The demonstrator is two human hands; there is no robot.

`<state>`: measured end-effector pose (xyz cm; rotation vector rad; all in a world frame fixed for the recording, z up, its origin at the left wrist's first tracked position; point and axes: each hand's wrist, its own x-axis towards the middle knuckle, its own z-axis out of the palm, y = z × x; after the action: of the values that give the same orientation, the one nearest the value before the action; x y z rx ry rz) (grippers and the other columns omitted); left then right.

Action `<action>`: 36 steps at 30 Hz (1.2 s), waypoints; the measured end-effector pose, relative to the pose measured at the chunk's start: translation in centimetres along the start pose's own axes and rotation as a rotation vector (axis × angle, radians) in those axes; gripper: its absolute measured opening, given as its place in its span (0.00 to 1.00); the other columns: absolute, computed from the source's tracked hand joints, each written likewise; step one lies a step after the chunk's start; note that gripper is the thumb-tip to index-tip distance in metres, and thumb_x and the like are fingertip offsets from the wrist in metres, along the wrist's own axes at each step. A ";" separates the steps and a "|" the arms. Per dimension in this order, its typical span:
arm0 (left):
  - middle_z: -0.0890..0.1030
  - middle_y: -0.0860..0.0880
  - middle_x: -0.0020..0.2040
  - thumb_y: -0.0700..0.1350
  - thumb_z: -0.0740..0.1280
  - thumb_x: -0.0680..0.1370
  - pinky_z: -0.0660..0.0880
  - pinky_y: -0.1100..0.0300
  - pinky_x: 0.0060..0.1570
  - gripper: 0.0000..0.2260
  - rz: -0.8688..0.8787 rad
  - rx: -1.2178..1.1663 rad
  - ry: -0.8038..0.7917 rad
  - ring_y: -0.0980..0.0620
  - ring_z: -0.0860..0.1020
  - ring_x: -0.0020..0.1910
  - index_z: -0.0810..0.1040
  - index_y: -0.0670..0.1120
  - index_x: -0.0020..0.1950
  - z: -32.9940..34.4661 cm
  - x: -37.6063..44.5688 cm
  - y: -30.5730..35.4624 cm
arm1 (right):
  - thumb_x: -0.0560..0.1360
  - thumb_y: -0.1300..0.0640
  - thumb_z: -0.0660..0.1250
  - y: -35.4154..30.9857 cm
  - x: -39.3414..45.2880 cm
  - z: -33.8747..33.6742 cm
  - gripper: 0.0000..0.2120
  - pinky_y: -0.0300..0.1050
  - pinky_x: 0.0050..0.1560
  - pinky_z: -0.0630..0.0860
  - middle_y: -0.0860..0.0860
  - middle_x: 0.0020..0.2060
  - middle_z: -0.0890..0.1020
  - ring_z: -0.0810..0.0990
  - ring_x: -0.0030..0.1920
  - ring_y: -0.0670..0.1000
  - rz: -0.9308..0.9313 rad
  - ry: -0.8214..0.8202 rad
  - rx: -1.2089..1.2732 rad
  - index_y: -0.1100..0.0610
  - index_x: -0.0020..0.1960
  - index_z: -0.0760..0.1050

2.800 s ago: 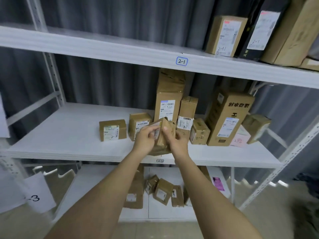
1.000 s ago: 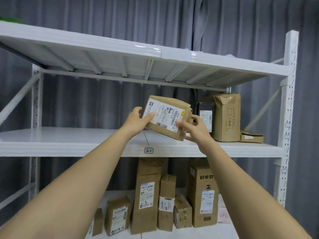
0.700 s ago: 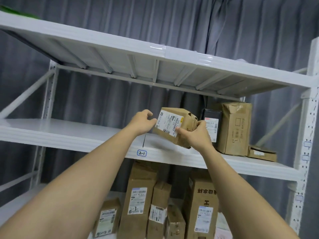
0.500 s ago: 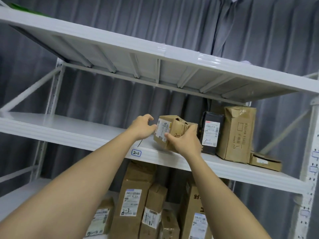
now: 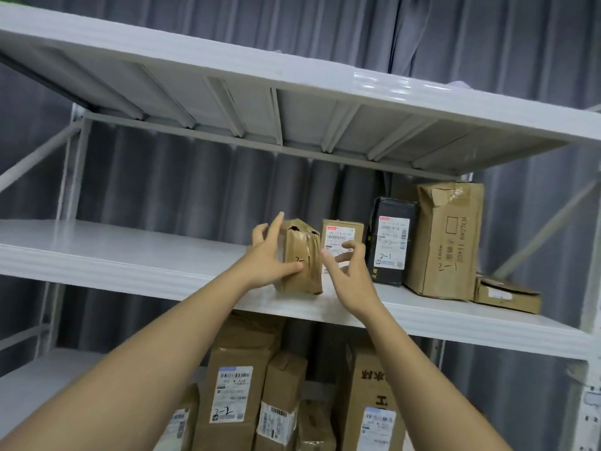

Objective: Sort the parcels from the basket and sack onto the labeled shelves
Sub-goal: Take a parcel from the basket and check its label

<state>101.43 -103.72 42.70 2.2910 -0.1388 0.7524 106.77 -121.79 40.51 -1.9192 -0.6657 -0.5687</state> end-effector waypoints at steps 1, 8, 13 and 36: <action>0.45 0.51 0.77 0.53 0.73 0.73 0.61 0.45 0.72 0.44 0.034 -0.005 0.021 0.41 0.57 0.75 0.43 0.61 0.77 0.4 0.4 -0.2 | 0.78 0.38 0.60 0.6 0.3 -0.5 0.22 0.46 0.53 0.71 0.49 0.57 0.72 0.74 0.51 0.45 -0.004 0.031 0.030 0.47 0.65 0.58; 0.57 0.50 0.70 0.56 0.75 0.69 0.67 0.49 0.64 0.36 0.171 0.096 0.102 0.45 0.62 0.69 0.59 0.58 0.70 1.8 3.0 0.0 | 0.80 0.41 0.57 3.2 3.1 -2.5 0.18 0.46 0.49 0.71 0.46 0.49 0.73 0.74 0.48 0.45 0.016 0.109 -0.030 0.50 0.63 0.60; 0.62 0.49 0.70 0.55 0.75 0.69 0.70 0.48 0.61 0.36 0.133 0.231 0.030 0.45 0.65 0.67 0.59 0.54 0.70 1.9 5.7 0.3 | 0.80 0.40 0.57 3.8 5.3 -2.5 0.20 0.58 0.55 0.77 0.50 0.49 0.75 0.78 0.51 0.53 0.046 0.135 -0.053 0.51 0.65 0.60; 0.60 0.44 0.68 0.47 0.71 0.72 0.69 0.46 0.64 0.36 -0.095 0.180 -0.136 0.40 0.69 0.64 0.54 0.53 0.74 4.5 16.2 -4.7 | 0.81 0.43 0.58 4.9 10.1 -0.8 0.21 0.59 0.56 0.77 0.50 0.57 0.74 0.76 0.55 0.52 0.057 0.160 -0.201 0.51 0.68 0.60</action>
<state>118.43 -101.40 46.24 2.5012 -0.0245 0.5807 117.40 -122.26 44.18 -2.0452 -0.4638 -0.7680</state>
